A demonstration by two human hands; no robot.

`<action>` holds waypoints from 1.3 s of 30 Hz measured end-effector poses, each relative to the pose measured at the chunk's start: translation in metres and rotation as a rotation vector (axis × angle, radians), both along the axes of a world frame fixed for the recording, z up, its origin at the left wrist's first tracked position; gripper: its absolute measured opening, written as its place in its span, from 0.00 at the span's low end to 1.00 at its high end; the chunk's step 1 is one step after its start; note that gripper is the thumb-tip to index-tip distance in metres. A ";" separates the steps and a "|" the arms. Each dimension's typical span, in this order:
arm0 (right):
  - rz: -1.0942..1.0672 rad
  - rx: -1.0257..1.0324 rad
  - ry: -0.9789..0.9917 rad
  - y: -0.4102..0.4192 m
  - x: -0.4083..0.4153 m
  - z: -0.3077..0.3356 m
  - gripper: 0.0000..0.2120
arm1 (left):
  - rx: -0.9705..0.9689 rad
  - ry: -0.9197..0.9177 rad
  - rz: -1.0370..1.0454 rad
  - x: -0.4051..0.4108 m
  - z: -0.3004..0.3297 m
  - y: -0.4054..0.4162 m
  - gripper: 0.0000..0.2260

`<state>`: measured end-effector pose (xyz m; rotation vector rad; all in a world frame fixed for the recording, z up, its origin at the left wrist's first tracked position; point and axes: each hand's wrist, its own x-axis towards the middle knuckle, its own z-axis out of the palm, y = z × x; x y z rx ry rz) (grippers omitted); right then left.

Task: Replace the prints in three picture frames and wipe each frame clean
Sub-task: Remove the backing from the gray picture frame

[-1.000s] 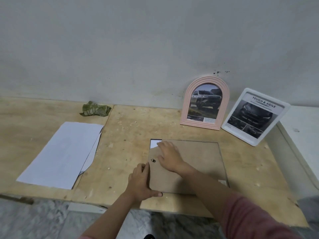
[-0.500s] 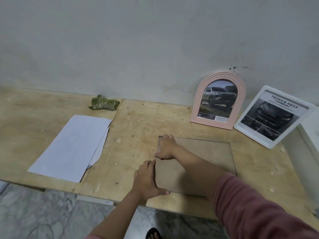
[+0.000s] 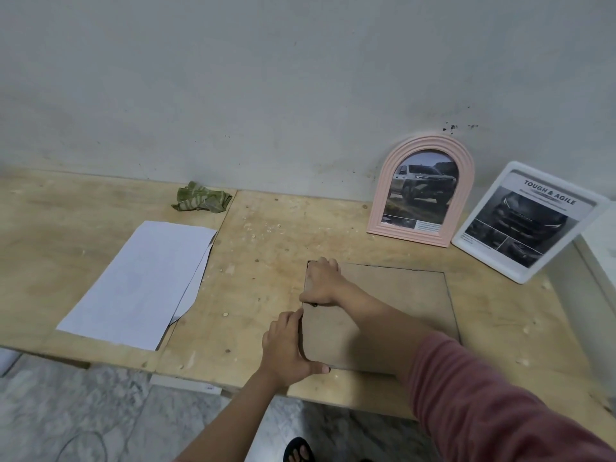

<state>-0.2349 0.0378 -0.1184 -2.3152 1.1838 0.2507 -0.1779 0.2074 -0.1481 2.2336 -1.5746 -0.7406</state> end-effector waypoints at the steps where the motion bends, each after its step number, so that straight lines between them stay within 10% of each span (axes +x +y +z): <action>1: -0.007 0.016 -0.046 0.000 -0.003 -0.001 0.12 | 0.017 0.003 0.007 -0.001 0.001 -0.001 0.61; 7: -0.370 -0.100 -0.447 0.003 -0.073 -0.019 0.14 | 0.197 -0.049 0.000 -0.007 0.020 -0.018 0.48; 15: -1.056 -0.242 -0.230 -0.005 -0.203 -0.022 0.16 | 0.058 -0.001 -0.042 0.006 0.035 -0.082 0.30; 22: -1.000 -0.094 -0.334 -0.010 -0.240 -0.018 0.15 | 0.276 -0.111 -0.064 0.007 0.038 -0.114 0.12; 39: -1.070 -0.037 -0.439 -0.012 -0.244 -0.016 0.12 | 0.252 0.136 0.078 0.007 0.058 -0.130 0.11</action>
